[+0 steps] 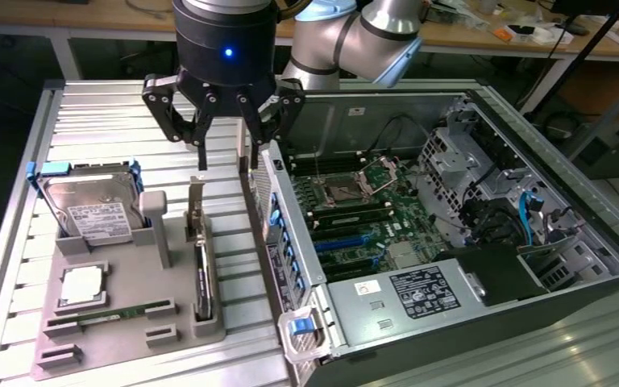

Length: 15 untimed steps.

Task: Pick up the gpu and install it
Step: 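Reach for the gpu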

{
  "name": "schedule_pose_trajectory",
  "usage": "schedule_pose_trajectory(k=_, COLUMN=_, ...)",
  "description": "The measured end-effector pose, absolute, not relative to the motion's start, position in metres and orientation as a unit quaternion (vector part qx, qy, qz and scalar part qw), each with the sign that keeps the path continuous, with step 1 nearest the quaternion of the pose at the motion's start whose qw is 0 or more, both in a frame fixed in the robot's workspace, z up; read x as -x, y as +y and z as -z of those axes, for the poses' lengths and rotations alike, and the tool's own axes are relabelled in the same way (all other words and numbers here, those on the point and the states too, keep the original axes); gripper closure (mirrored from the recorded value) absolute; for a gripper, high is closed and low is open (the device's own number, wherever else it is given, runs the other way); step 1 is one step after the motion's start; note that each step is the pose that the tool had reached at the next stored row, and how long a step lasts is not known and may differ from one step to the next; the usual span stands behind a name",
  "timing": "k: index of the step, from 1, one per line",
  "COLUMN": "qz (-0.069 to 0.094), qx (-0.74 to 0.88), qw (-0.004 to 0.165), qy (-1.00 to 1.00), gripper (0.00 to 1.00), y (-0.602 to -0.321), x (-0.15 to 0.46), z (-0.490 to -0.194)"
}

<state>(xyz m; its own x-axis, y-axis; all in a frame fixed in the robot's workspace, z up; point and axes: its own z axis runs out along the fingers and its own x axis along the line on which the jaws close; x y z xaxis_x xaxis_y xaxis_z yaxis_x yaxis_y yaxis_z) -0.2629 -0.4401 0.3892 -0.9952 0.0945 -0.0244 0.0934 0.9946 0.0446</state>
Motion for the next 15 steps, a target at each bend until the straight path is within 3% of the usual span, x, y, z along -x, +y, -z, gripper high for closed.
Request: schedule_pose_trajectory(k=15, qz=-0.022, qx=-0.047, qw=0.013, qy=0.999, gripper=0.43, y=-0.452, x=0.266, z=-0.385)
